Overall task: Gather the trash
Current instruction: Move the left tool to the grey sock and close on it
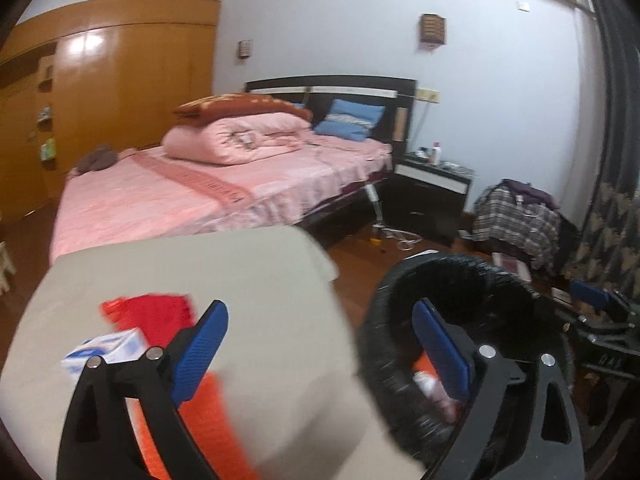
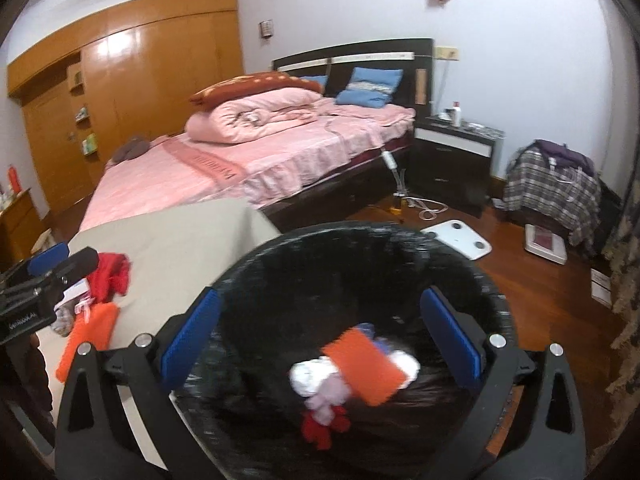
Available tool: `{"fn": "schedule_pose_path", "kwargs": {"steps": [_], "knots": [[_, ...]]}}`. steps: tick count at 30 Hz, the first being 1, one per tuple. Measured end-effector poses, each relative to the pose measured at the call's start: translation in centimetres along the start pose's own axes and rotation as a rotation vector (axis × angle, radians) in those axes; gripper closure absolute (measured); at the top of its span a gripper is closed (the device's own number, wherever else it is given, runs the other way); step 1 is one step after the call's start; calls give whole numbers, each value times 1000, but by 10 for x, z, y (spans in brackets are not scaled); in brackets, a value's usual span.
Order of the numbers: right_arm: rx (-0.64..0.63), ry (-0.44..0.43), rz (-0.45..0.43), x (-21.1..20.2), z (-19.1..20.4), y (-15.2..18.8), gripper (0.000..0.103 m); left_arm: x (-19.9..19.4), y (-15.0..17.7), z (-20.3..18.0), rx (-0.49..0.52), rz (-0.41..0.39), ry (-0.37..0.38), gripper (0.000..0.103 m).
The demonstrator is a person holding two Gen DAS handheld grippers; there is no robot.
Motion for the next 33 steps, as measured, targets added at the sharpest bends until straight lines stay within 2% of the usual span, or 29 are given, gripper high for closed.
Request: {"fn": "schedule_pose_path", "kwargs": {"steps": [8,17,25,33], "knots": [[-67,-97,39,11,70,12,6,-28,43,74,-74,45,-142,11],[-127,-181,68,22,132,29,6,-43,80,135,-133,97,-259,11],[-164,-219,89,34,167,43,6,-47,112,172,-180,144,-320,11],[-194,-227,117,48,182,57,6,-29,133,187,-209,201,-318,16]]}}
Point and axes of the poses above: each gripper's, at about its wrist camera, not at the fingertips, and x roughly the way its jaws point, z to its left, y to its underside, the point moved 8 cm from there along x, roughly the way its jaws point, and after that the axes turned 10 degrees about x, right-handed, at the moved point
